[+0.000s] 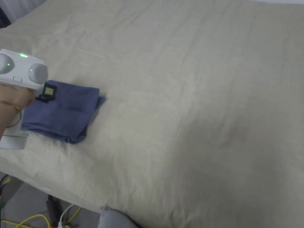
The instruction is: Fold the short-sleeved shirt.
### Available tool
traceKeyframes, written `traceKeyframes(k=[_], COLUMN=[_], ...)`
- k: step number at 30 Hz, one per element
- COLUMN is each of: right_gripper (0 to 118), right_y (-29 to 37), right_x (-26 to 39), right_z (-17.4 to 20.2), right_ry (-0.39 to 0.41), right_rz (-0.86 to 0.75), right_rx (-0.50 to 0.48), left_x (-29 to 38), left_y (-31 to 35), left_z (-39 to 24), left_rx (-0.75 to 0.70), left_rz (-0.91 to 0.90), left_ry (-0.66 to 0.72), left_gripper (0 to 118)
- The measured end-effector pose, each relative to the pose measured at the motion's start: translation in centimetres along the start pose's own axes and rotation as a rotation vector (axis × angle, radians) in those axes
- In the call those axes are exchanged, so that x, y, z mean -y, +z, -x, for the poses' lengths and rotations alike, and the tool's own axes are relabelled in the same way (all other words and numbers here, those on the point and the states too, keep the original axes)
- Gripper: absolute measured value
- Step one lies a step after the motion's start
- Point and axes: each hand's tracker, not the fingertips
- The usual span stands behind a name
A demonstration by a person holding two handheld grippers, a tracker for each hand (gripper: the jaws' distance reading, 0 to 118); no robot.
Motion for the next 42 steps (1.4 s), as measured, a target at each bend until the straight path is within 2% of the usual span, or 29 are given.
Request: traceKeyframes(k=[2,4,6,8,10,12,14,16,18,19,23,26,31,42], right_gripper=[0,0,0,0,0,0,0,0,0,0,0,0,0,0], right_y=[0.2,0.6,1.2,1.9,2.7,3.6,4.3,5.0,5.4,5.0,5.3,5.7,6.1,6.3], right_x=[-0.3,-0.6,-0.9,-1.4,-1.9,-2.3,-2.6,-2.9,-3.2,-3.4,-3.7,-3.7,-2.6,1.3], right_z=[0.3,0.4,0.1,-0.3,-0.7,-1.2,-1.6,-2.1,-2.4,-3.0,-3.9,-4.0,-4.3,-4.5], right_ry=[0.010,0.019,0.027,0.026,0.026,0.038,0.051,0.056,0.063,0.069,0.074,0.087,0.063,0.068], right_rz=[-0.015,-0.031,-0.044,-0.064,-0.090,-0.115,-0.135,-0.153,-0.170,-0.180,-0.213,-0.254,-0.288,-0.273], right_rx=[-0.018,-0.043,-0.067,-0.079,-0.094,-0.103,-0.118,-0.123,-0.129,-0.128,-0.133,-0.133,-0.140,-0.130], left_x=[-0.2,-0.5,-0.6,-0.4,0.0,0.5,1.4,2.4,3.2,3.8,5.9,7.7,11.2,16.5], left_y=[2.7,5.8,9.8,14.0,18.0,21.6,25.7,29.0,31.9,33.3,36.9,38.1,38.6,37.6], left_z=[0.0,0.1,-0.5,-1.8,-3.6,-5.8,-8.3,-10.2,-12.2,-13.2,-16.5,-18.6,-20.8,-21.6], left_rx=[-0.053,-0.036,0.031,0.152,0.208,0.281,0.363,0.454,0.517,0.541,0.674,0.710,0.749,0.775], left_rz=[-0.121,-0.241,-0.370,-0.473,-0.559,-0.652,-0.726,-0.785,-0.819,-0.833,-0.887,-0.905,-0.917,-0.895], left_ry=[0.023,0.057,0.147,0.208,0.225,0.227,0.225,0.242,0.238,0.241,0.248,0.204,0.178,0.135], left_gripper=[106,102,85,82,75,56,52,24,6,0,0,0,0,0])
